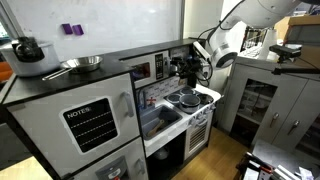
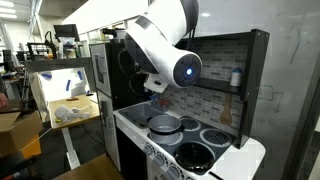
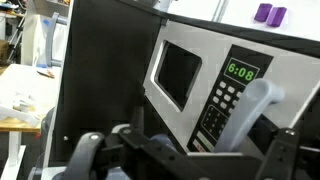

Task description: Open the left door of the top cabinet.

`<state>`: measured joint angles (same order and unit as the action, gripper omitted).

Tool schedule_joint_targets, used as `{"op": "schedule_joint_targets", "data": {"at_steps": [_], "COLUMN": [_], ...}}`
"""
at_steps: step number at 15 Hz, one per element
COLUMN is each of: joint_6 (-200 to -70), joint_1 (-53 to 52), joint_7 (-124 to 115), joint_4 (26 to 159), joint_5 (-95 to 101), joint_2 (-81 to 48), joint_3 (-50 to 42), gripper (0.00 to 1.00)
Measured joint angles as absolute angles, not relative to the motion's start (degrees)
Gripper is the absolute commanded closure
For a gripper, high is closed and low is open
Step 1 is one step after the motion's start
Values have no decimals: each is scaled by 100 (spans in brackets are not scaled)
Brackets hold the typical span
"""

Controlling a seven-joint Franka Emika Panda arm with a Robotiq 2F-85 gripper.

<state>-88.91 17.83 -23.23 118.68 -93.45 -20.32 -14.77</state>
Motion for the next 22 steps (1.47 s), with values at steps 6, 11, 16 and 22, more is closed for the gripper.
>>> {"op": "schedule_joint_targets", "data": {"at_steps": [6, 11, 16, 22], "joint_6": [-8768, -8761, -8769, -8883], "joint_1": [1779, 1778, 1778, 1818], "joint_7": [-2323, -2311, -2296, -2199], "joint_4": [12208, 12683, 13138, 13758], "joint_5": [-9391, -9549, -9718, -9755], "joint_2": [-1981, -1821, -1577, -1144], "joint_3": [-1464, -1465, -1484, -1822], "gripper": [0, 0, 0, 0]}}
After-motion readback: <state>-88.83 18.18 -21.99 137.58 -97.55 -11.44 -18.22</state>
